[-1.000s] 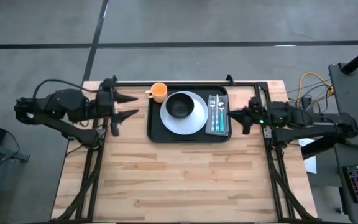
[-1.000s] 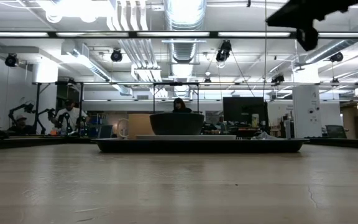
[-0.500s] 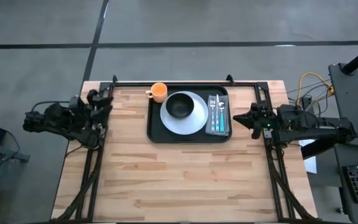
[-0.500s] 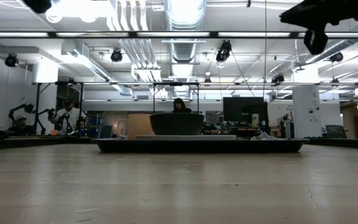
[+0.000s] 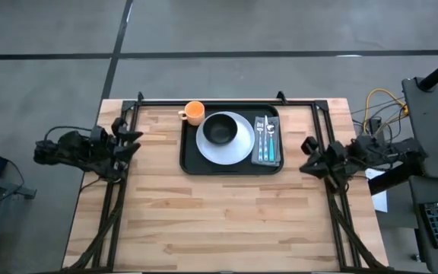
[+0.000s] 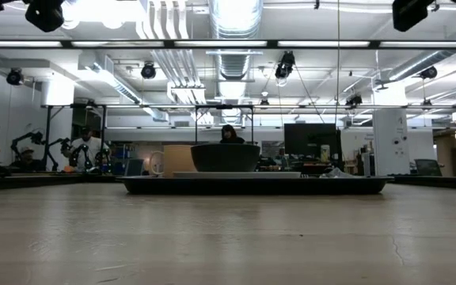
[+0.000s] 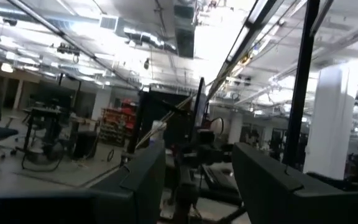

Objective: Set up tray
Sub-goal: Return to Home Position

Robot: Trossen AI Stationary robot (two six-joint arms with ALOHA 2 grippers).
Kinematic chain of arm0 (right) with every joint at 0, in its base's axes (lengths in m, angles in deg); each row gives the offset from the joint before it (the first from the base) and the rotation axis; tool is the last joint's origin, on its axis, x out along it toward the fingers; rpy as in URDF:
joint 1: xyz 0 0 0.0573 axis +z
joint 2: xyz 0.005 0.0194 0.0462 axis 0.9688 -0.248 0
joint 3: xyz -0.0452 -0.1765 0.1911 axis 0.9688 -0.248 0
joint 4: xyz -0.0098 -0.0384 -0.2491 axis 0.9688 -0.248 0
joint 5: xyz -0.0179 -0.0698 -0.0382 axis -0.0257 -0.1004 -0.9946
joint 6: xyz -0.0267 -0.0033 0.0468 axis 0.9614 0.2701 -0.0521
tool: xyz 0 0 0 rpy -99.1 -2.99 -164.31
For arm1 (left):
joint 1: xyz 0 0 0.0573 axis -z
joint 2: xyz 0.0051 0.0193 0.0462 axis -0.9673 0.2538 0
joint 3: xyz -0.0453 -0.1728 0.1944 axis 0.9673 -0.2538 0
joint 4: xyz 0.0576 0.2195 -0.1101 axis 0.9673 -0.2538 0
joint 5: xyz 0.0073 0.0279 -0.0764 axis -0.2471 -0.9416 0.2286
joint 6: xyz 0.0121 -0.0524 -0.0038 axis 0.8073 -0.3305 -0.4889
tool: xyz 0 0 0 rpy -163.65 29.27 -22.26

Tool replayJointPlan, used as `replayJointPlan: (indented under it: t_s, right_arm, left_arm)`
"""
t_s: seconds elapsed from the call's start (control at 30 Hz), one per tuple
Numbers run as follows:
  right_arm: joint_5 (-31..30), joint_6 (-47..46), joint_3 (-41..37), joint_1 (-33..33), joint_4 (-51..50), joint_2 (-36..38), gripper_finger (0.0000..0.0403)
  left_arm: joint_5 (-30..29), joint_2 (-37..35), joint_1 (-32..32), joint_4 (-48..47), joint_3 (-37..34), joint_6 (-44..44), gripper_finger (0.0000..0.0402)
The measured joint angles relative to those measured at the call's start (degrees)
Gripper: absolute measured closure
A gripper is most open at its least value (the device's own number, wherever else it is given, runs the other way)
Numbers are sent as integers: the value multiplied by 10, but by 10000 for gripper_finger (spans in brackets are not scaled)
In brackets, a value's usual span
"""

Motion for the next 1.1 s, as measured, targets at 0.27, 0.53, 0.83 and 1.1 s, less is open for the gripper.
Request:
replayJointPlan:
  t_s: [0.27,0.53,0.83,1.1]
  right_arm:
    - [-71,10,-56,108,52,19,381]
    - [-143,66,-88,196,65,37,381]
    - [-143,101,-114,211,13,124,381]
    - [-136,113,-108,212,-65,152,381]
  left_arm:
    - [0,-48,0,-71,0,-57,234]
    - [6,-66,0,-96,-8,-8,234]
    - [15,-64,0,-111,-9,16,234]
    - [75,-83,0,-154,-10,16,234]
